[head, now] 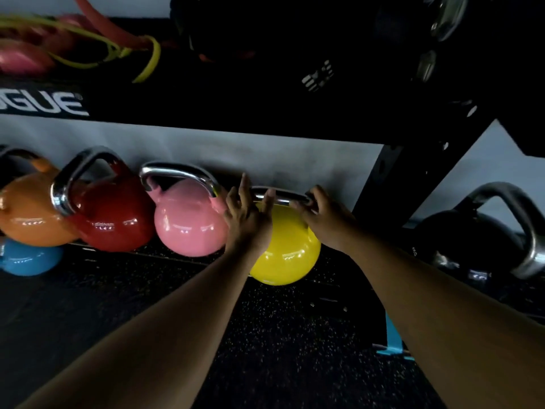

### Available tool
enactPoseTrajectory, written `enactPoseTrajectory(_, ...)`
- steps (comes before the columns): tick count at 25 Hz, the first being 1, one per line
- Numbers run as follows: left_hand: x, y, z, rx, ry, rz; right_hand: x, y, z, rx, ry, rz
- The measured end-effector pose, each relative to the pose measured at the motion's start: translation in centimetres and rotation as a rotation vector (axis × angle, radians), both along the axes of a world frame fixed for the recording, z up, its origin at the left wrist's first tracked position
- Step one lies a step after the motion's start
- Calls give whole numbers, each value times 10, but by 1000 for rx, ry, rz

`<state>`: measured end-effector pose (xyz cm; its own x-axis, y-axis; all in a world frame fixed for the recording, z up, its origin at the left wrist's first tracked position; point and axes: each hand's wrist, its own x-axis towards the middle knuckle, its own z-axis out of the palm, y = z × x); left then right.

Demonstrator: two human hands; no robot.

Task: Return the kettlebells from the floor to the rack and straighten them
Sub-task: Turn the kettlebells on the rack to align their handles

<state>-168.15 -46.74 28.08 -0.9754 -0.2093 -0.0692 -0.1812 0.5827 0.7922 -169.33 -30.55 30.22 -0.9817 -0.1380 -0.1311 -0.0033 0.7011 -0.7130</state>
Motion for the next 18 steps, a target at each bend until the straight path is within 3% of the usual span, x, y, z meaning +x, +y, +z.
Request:
enactPoseTrajectory(3, -19, 2, -3, 100, 44, 20, 1, -4, -5, -122, 22, -101)
enactPoseTrajectory(6, -44, -20, -7, 170, 63, -105, 20, -32, -13, -189, 106, -259)
enactPoseTrajectory(9, -45, -15, -9, 301, -65, -58, 25, -35, -9, -273, 48, -448)
enactPoseTrajectory(13, -52, -10, -8, 381, -137, -152, 15, -38, -4, -318, -111, -332)
enactPoseTrajectory(18, -76, -19, -15, 486, -166, -272, 33, -77, -10, -629, -106, -537)
